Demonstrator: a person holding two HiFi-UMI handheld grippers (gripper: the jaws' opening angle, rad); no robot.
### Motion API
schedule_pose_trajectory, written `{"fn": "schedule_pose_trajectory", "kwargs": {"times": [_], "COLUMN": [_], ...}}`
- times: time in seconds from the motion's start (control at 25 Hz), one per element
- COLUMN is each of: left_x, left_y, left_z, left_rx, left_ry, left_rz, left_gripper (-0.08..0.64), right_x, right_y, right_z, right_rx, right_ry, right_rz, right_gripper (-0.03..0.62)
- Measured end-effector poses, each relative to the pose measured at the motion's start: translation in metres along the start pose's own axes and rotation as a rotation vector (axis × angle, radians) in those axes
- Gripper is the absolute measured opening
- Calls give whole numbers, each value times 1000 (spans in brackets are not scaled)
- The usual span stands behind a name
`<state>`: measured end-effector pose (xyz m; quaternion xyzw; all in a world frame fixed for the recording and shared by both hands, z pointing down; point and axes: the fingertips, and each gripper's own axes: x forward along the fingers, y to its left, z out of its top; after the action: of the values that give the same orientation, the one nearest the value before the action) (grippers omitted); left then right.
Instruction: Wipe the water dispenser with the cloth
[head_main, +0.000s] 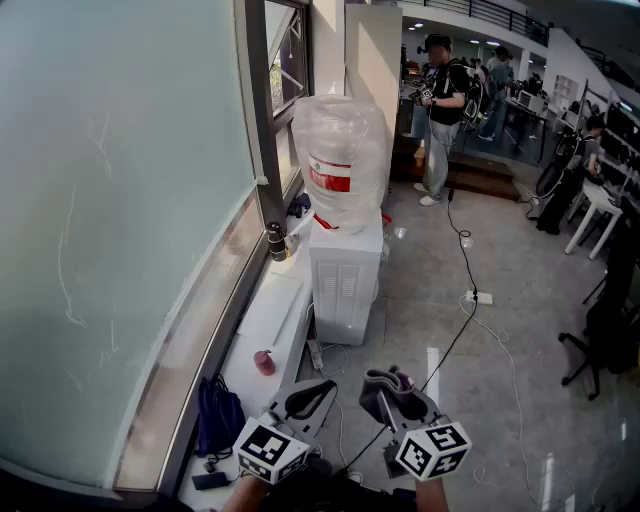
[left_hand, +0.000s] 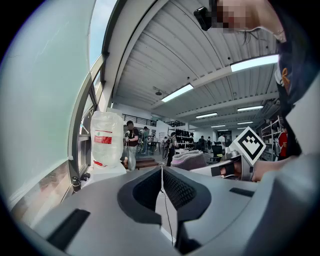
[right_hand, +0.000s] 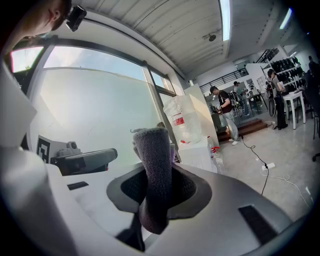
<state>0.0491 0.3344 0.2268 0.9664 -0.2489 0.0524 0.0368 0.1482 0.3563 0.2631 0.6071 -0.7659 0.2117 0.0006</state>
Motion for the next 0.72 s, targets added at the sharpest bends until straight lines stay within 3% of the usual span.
{"fn": "schedule_pose_trajectory", "kwargs": {"times": [0.36,0.72], "left_x": [-3,-14], "left_y": [-22,-37], "left_z": [0,-10], "left_rx": [12,18], "left_ry": [-3,20], "left_rz": [13,57], "left_gripper": [23,23], "right_x": [-21,-30], "right_y": [-2,-11], "right_z": [-1,-17], "right_rx": [-17,40], "right_ry": [-8,-20], "right_rz": [23,56], "right_gripper": [104,104]}}
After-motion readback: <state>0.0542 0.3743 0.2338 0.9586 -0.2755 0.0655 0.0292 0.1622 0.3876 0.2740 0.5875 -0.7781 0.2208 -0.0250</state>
